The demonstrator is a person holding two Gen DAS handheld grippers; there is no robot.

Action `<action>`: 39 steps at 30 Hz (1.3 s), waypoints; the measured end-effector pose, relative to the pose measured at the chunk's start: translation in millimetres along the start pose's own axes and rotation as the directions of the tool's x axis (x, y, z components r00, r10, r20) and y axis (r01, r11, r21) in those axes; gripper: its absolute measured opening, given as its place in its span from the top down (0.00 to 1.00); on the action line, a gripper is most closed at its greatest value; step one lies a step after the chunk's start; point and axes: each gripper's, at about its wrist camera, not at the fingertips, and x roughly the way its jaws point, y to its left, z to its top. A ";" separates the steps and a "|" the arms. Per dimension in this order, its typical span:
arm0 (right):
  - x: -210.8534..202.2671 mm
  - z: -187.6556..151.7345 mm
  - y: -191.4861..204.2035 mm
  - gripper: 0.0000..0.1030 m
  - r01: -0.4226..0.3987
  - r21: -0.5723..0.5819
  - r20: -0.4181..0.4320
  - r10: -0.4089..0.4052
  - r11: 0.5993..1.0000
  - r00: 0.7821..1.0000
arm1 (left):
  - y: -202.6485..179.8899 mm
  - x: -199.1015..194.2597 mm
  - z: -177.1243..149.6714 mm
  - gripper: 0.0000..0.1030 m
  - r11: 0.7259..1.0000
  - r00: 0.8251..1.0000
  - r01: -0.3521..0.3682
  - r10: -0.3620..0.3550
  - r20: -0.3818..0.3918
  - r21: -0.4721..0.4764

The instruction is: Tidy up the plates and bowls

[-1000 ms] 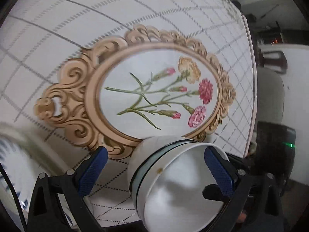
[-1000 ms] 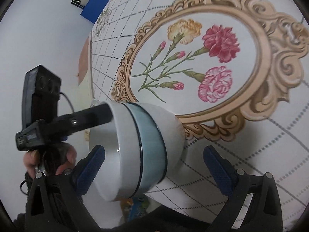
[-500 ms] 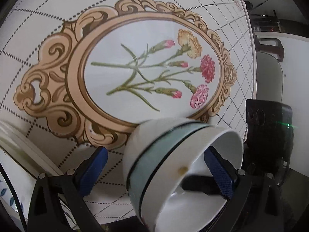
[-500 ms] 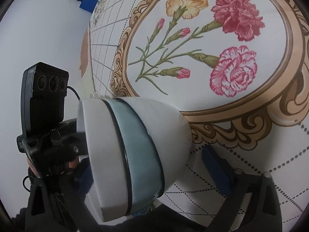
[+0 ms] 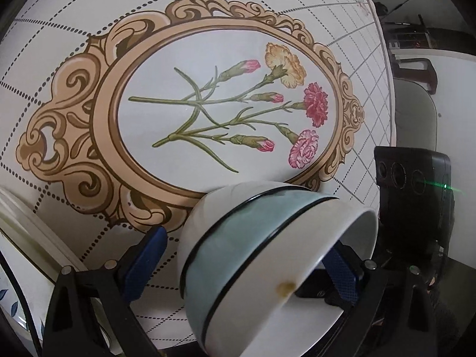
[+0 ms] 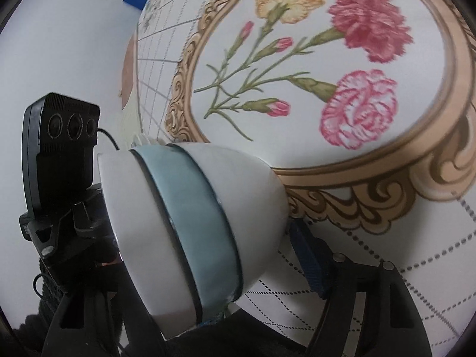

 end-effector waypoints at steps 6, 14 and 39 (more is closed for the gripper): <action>3.8 2.3 9.2 0.23 0.012 -0.047 -0.006 -0.012 0.999 1.000 | -1.3 3.8 -1.8 0.16 1.000 1.000 0.008 -0.007 0.011 -0.004; -3.2 -2.4 17.5 0.23 0.074 -0.107 0.011 -0.074 0.992 0.997 | -5.6 2.4 -6.4 0.16 1.000 0.999 -0.018 0.019 0.037 -0.022; -33.2 10.9 59.2 0.23 0.049 -0.153 -0.042 -0.056 0.987 0.998 | -17.8 -47.9 -5.7 0.16 0.996 0.989 -0.041 0.052 0.142 -0.077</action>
